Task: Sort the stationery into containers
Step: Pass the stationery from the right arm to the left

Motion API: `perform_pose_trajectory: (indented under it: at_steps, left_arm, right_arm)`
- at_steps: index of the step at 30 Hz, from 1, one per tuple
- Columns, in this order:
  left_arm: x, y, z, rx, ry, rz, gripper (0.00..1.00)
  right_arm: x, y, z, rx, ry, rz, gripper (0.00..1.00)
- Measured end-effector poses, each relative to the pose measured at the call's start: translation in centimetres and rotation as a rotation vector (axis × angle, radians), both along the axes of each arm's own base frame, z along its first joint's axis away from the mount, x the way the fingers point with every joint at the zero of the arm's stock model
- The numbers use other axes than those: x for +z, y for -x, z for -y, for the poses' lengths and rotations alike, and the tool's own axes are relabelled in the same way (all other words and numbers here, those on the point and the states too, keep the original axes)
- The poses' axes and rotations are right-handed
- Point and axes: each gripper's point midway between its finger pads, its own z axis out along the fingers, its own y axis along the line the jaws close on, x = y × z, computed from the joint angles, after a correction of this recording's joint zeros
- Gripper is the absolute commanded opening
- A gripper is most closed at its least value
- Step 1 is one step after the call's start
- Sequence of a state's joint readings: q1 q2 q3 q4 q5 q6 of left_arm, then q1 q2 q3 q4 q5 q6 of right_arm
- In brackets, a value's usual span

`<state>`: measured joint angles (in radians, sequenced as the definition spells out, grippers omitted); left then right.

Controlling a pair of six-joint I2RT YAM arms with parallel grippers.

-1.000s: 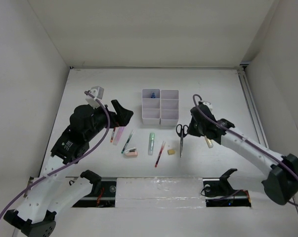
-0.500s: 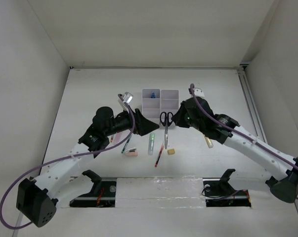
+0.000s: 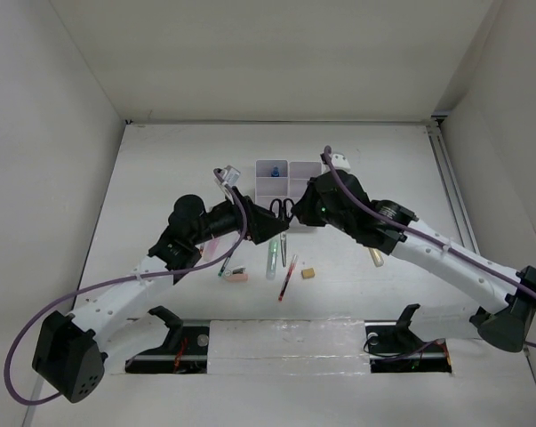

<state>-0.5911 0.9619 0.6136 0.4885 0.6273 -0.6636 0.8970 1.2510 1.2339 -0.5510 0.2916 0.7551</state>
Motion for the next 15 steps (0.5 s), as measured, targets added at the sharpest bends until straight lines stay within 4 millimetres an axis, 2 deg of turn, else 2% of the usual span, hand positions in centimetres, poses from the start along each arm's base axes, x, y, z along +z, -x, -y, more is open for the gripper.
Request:
perform_pose_trajectory:
  at_steps: [2,6,7,10,11,15]
  left_arm:
    - [-0.7,-0.4,0.2,0.003,-0.013,-0.018,0.89]
    - [-1.9,-0.9,0.5,0.008,-0.034,-0.046,0.74]
    - [-2.0,-1.0,0.5,0.008,-0.038,-0.051,0.62]
    - [-2.4,-1.2,0.6,0.011,-0.045,-0.056,0.43]
    - [-2.5,-1.2,0.6,0.012,-0.046,-0.058,0.29]
    - [-2.6,-1.5,0.6,0.023,-0.050,-0.056,0.10]
  right_arm:
    - [0.0,0.2,-0.8,0.017,0.000,0.000,0.00]
    - [-0.7,0.7,-1.7,0.042,0.015,-0.012,0.00]
    - [-0.9,0.7,-1.8,0.043,0.019,-0.015,0.00]
    - [-1.0,0.8,-2.0,0.047,0.020,-0.015,0.00]
    - [-0.9,0.8,-2.0,0.048,0.018,-0.014,0.00]
    - [-0.5,0.8,-2.1,0.050,0.011,-0.008,0.00]
